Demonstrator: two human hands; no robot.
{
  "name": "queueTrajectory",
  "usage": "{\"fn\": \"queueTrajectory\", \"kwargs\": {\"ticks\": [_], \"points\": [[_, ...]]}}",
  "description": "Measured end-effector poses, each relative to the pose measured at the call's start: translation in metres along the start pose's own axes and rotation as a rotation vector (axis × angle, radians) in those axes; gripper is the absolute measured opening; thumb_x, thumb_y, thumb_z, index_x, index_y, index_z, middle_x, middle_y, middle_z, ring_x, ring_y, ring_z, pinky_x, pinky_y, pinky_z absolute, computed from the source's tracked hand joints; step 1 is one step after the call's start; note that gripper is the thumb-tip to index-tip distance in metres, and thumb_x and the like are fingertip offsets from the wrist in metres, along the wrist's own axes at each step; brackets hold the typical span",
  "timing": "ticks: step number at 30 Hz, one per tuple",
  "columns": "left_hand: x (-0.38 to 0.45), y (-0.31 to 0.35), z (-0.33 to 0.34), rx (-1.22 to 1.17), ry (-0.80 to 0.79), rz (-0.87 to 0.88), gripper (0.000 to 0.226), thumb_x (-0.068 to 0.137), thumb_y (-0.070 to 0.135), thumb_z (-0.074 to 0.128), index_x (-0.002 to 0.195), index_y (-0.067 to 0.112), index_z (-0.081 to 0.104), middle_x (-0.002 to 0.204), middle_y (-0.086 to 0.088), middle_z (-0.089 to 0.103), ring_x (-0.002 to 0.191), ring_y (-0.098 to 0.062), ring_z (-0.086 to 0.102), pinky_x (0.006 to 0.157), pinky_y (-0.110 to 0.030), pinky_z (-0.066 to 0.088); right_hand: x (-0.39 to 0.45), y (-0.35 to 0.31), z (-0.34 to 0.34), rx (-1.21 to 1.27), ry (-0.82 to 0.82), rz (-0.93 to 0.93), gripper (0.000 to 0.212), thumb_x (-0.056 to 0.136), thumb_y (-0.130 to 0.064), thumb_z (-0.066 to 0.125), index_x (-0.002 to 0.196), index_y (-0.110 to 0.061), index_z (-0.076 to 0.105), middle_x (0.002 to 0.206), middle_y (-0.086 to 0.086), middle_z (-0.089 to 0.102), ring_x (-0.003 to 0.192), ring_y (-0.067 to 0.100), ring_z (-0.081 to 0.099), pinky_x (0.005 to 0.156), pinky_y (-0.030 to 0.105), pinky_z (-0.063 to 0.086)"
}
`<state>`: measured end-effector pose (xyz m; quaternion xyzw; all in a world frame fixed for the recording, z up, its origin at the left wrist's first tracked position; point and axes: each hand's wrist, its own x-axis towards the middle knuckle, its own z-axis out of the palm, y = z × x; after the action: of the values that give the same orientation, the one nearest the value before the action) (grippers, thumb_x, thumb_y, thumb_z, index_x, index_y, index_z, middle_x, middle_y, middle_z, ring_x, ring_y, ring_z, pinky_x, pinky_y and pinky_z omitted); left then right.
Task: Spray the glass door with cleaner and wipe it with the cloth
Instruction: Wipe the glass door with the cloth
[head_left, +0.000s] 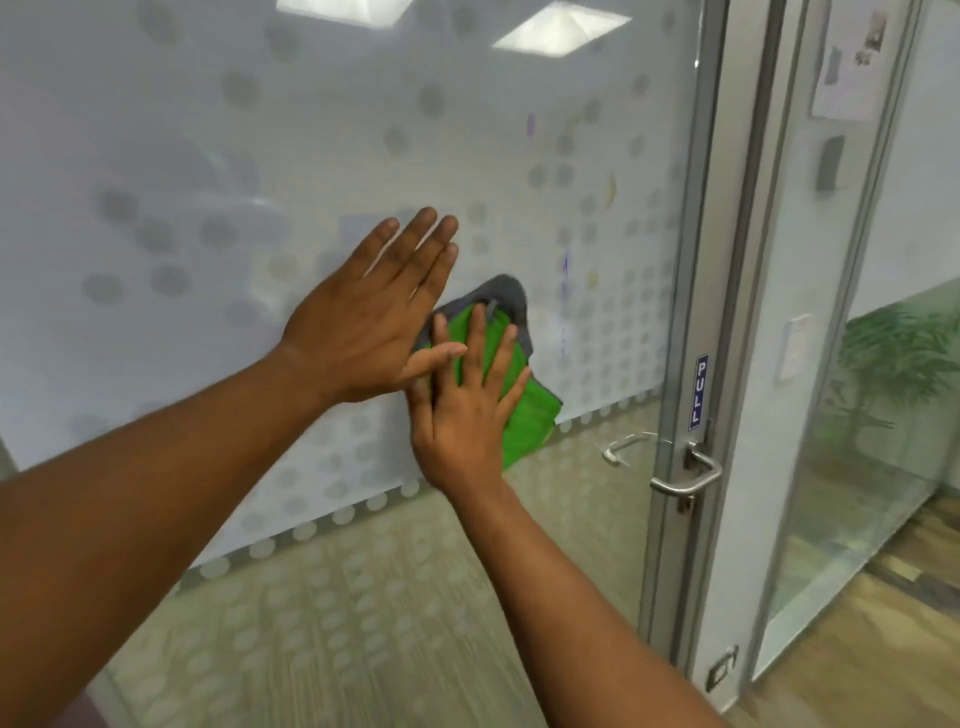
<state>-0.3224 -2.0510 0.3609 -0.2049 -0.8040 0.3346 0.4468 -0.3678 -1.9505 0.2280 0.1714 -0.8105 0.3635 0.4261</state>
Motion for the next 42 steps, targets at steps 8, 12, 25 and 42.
{"fn": "queueTrajectory", "kwargs": {"ticks": [8, 12, 25, 42], "points": [[0.008, 0.012, 0.013, 0.103, -0.058, -0.003, 0.096, 0.096, 0.070, -0.008, 0.159, -0.003, -0.007, 0.168, -0.025, -0.010, 0.157, -0.038, -0.008, 0.128, -0.051, 0.007, -0.021, 0.085, 0.016, 0.050, 0.024, 0.408, 0.061, 0.098, -0.059, 0.008, 0.154, -0.043, -0.011, 0.166, -0.005, -0.015, 0.152, 0.028, -0.016, 0.116, 0.067, 0.005], [0.008, 0.012, 0.012, 0.123, -0.064, 0.013, 0.095, 0.095, 0.067, -0.014, 0.158, -0.003, -0.009, 0.168, -0.026, -0.010, 0.157, -0.039, -0.007, 0.128, -0.050, 0.009, 0.018, 0.107, 0.005, 0.161, 0.138, 0.594, 0.062, 0.097, -0.056, 0.009, 0.156, -0.041, 0.000, 0.167, -0.008, -0.007, 0.154, 0.027, -0.007, 0.118, 0.061, 0.004], [0.008, 0.013, 0.012, 0.096, -0.035, 0.011, 0.093, 0.096, 0.066, -0.009, 0.159, -0.003, -0.005, 0.168, -0.024, -0.007, 0.157, -0.038, -0.005, 0.128, -0.050, 0.008, -0.055, 0.075, 0.035, 0.255, 0.106, 0.686, 0.058, 0.098, -0.056, 0.005, 0.154, -0.045, -0.009, 0.165, -0.010, -0.018, 0.152, 0.025, -0.020, 0.118, 0.059, -0.009], [0.009, 0.012, 0.013, 0.080, -0.034, -0.001, 0.091, 0.097, 0.066, -0.009, 0.158, -0.002, -0.005, 0.168, -0.024, -0.006, 0.157, -0.039, -0.004, 0.128, -0.049, 0.008, 0.015, 0.080, 0.007, 0.228, 0.218, 0.601, 0.054, 0.103, -0.048, 0.014, 0.156, -0.044, 0.004, 0.167, -0.012, -0.003, 0.154, 0.026, -0.009, 0.117, 0.066, 0.001]]}}
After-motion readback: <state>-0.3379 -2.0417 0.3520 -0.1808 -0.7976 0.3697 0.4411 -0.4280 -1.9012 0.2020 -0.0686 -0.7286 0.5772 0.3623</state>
